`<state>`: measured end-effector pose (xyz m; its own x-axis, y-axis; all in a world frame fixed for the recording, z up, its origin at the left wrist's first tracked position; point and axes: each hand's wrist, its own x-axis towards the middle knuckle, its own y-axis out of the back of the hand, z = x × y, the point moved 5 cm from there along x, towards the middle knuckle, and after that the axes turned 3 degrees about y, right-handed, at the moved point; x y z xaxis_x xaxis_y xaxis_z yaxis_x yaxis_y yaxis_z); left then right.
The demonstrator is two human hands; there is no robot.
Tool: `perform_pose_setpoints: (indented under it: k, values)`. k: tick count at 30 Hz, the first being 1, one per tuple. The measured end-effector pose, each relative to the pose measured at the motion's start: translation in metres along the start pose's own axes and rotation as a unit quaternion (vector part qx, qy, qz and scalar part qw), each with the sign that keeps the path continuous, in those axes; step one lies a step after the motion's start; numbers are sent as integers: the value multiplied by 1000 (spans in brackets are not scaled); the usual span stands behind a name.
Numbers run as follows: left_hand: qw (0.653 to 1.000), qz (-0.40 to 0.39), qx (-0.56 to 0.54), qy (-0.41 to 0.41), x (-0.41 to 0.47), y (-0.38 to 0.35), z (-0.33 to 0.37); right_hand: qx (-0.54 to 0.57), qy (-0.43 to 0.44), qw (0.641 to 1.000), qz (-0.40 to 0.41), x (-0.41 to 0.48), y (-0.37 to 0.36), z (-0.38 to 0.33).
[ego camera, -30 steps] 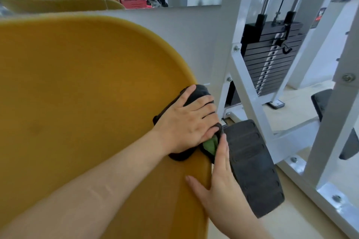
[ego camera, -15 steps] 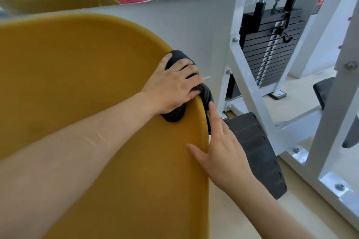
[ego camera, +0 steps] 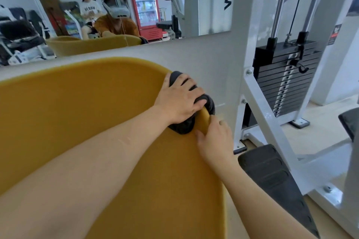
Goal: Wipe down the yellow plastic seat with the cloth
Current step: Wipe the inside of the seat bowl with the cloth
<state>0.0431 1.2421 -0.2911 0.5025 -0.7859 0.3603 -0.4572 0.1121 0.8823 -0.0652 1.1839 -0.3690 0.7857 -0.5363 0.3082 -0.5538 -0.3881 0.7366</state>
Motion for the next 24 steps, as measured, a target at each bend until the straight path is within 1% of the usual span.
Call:
perform_pose_setpoints:
  k: [2,4,7,9,12,13,14,15,16,17,18,19,20,21,22,24]
  values:
    - [1000,-19,11,18,4,4,1,34,-32,999,5,5,-2,4]
    - [999,-19,16,32,7,9,-4,70,-60,996,-11,0,1,10]
    - [998,23,-10,64,10,23,-21,105,-78,991,-7,-21,16,23]
    - [993,52,-35,100,14,37,-36,103,-87,991,-2,-44,30,34]
    - [982,76,-74,157,12,54,-60,77,-98,990,-61,-76,55,40]
    - [979,81,-87,163,9,56,-63,41,-96,990,-94,-82,65,39]
    - [979,90,-95,157,5,57,-60,-18,-88,989,-121,-84,74,34]
    - [980,100,-99,143,1,56,-55,-86,-65,986,-125,-78,82,28]
    - [981,106,-103,129,-3,57,-49,-133,-27,986,-95,-66,89,16]
    - [982,103,-109,119,-5,57,-45,-145,22,988,-42,-50,95,-2]
    - [983,91,-116,109,-6,58,-45,-134,77,988,14,-30,99,-25]
    - [986,71,-119,96,-6,59,-47,-125,133,982,45,-7,98,-49]
    - [989,47,-116,79,-6,62,-51,-128,175,975,50,17,90,-73]
    - [992,22,-106,64,-7,63,-55,-129,200,971,39,39,80,-93]
    - [995,1,-90,52,-7,64,-60,-130,209,969,16,55,69,-109]
    - [998,-14,-48,42,-9,65,-68,-111,190,975,-20,72,53,-118]
